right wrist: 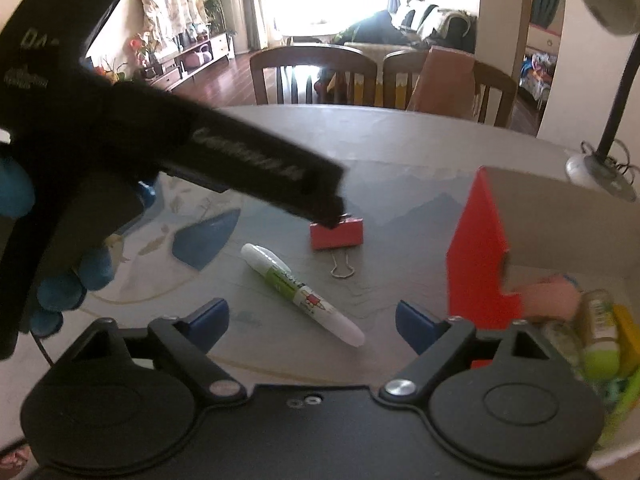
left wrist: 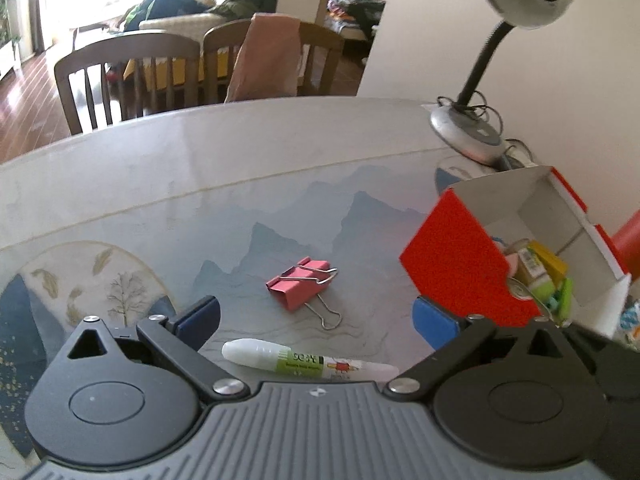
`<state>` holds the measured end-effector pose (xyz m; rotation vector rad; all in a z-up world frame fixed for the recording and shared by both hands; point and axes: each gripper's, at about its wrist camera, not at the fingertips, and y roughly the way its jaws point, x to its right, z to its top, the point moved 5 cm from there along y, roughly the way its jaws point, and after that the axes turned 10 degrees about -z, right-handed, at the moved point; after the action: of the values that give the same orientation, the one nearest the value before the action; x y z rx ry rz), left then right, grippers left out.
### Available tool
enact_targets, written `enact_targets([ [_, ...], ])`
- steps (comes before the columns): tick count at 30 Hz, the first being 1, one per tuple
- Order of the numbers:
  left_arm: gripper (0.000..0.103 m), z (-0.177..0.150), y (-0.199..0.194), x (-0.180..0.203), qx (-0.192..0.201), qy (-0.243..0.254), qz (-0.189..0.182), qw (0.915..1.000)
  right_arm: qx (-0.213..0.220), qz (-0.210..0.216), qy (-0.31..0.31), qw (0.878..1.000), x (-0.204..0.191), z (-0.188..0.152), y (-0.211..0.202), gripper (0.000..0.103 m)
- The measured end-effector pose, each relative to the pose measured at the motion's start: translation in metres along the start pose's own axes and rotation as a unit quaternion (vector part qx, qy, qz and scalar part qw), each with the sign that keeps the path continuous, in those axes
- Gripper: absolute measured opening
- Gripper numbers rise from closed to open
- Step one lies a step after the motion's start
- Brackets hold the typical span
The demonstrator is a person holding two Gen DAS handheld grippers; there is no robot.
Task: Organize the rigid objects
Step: 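Move both grippers back over the table toward the binder clip and glue pen, then grasp the pink binder clip with the left gripper while the right grasps the white glue pen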
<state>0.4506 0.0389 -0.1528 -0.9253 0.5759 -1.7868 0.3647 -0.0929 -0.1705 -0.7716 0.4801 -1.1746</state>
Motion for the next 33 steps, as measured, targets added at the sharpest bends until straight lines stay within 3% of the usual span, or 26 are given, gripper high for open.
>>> enact_targets([
  [10,0.103,0.007,0.053,-0.012,-0.030,-0.027,0.015,0.9991,-0.022,-0.019,-0.009,1.000,-0.004,-0.008,0.039,0.073],
  [16,0.103,0.010,0.071,-0.019,-0.039,0.001,0.014,0.9991,-0.023,-0.022,-0.029,0.999,-0.012,-0.012,0.047,0.069],
  [26,0.102,0.006,0.085,-0.025,-0.033,0.019,0.031,0.9988,-0.038,-0.028,-0.043,0.998,-0.021,-0.015,0.057,0.050],
  [29,0.094,0.006,0.088,-0.022,-0.034,0.036,0.033,0.9982,-0.040,-0.036,-0.057,0.997,-0.025,-0.019,0.058,0.041],
  [33,0.074,0.005,0.092,-0.022,-0.038,0.045,0.031,0.9977,-0.041,-0.035,-0.074,0.996,-0.032,-0.025,0.053,0.032],
])
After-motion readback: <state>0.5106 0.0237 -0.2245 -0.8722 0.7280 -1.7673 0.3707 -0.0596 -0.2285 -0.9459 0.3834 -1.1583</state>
